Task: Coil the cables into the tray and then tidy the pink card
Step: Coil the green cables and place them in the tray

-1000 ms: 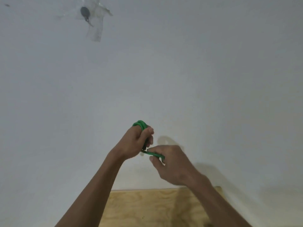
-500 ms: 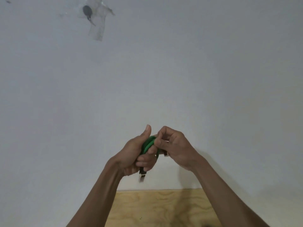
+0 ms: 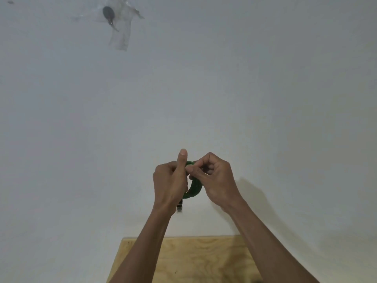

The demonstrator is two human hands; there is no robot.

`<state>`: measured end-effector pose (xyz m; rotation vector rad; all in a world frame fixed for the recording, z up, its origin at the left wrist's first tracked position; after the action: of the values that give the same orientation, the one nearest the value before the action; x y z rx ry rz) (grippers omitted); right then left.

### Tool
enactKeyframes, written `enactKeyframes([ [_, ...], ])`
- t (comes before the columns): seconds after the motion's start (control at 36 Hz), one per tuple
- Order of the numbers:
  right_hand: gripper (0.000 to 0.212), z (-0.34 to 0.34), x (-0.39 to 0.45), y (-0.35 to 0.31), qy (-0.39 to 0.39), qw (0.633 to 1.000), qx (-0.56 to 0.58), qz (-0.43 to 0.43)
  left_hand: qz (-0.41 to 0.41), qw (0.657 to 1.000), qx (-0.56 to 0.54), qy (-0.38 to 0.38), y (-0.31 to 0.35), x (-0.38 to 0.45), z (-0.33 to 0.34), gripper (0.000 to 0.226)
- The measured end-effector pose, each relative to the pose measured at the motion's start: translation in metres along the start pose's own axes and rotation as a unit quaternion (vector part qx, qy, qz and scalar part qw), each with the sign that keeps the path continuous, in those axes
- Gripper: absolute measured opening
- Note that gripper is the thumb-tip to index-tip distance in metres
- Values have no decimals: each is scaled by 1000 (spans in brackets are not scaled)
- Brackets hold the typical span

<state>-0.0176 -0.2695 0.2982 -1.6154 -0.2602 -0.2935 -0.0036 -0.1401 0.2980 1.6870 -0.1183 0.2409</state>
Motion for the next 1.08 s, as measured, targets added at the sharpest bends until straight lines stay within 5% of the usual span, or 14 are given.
enactKeyframes([
  [0.25,1,2,-7,-2,-62,994,-92,18,40,994,40,98,-9,3,-8,69],
  [0.42,14,-5,-13,-9,-32,964,-264,5,42,984,31,168,-9,5,-19,66],
  [0.78,7,15,-19,-8,60,995,53,55,14,986,-5,164,-4,-4,-14,50],
  [0.94,9,17,-19,-8,80,996,7,28,35,989,-34,137,-4,-4,-13,51],
  [1.08,23,11,-17,-3,94,981,-173,2,13,991,-73,114,-6,-8,-15,51],
])
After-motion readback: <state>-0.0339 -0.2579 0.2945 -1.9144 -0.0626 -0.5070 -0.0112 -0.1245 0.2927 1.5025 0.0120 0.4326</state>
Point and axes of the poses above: each hand's wrist, its own x-axis towards the middle knuckle, its own z-axis out of the palm, y = z × x, the point moved 3 cm from there along x, towards the middle knuckle, and after that the axes turned 4 degrees about -y, right-handed, at the moved point
